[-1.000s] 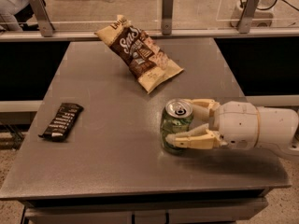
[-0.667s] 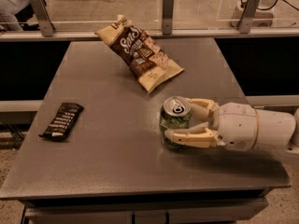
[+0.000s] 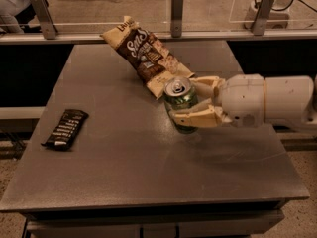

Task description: Knock green can over

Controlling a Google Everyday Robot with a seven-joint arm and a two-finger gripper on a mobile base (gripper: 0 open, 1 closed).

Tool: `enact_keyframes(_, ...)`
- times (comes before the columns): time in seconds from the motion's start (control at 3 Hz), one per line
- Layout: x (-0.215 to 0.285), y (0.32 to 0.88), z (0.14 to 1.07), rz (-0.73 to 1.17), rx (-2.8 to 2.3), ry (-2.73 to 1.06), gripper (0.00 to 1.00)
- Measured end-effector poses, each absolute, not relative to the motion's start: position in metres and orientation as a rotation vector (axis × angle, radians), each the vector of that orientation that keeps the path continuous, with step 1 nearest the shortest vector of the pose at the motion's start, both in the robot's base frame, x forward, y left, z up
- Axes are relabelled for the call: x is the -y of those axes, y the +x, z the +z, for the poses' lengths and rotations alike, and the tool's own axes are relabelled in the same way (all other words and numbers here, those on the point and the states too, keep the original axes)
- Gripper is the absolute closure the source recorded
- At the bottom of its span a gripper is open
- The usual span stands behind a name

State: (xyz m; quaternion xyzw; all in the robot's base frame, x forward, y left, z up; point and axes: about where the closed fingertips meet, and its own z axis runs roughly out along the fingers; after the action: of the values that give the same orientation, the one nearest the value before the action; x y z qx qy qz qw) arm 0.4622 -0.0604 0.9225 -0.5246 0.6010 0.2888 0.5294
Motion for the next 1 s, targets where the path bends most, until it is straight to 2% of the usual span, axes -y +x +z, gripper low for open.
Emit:
enact_keyframes(0.33,0.061,0.473,0.938,0.486,-1.598,-1.401,1.0)
enact_keyframes(0.67,0.079,0.471,0.91,0.452,-1.808,-1.545,1.0)
enact_keyframes(1.0,0.076,0.472,0.844,0.548,-2.041,-1.728,1.0)
